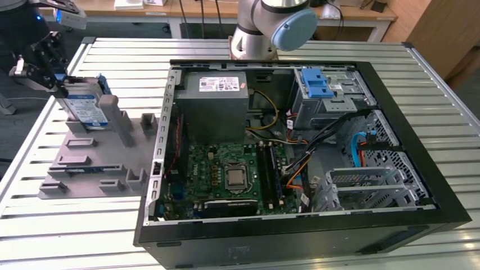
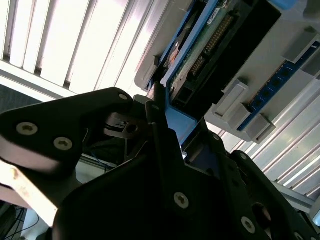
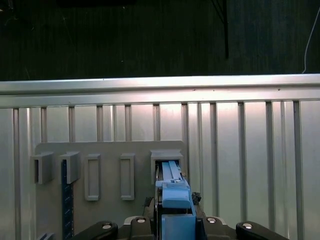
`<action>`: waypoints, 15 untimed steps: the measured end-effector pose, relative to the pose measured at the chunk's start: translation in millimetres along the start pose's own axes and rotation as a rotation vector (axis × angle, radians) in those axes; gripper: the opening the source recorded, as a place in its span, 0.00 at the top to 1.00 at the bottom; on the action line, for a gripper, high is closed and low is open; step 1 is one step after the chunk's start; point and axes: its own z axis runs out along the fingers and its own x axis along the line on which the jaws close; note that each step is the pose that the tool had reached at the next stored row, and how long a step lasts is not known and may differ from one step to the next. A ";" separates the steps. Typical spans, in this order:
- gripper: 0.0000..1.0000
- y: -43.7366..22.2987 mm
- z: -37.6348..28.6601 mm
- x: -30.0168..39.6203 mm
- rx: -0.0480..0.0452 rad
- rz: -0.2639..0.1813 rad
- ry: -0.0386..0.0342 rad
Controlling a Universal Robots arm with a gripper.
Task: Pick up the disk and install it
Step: 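Pick up the disk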
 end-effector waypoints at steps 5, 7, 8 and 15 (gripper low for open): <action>0.64 0.0 -5.0 -0.1 -0.0003 0.000 0.0001; 0.64 0.0 -5.7 -0.1 0.0000 0.000 0.0000; 0.64 0.0 -5.7 -0.1 0.0001 0.000 -0.0001; 0.64 0.0 -6.7 -0.1 -0.0003 0.000 0.0001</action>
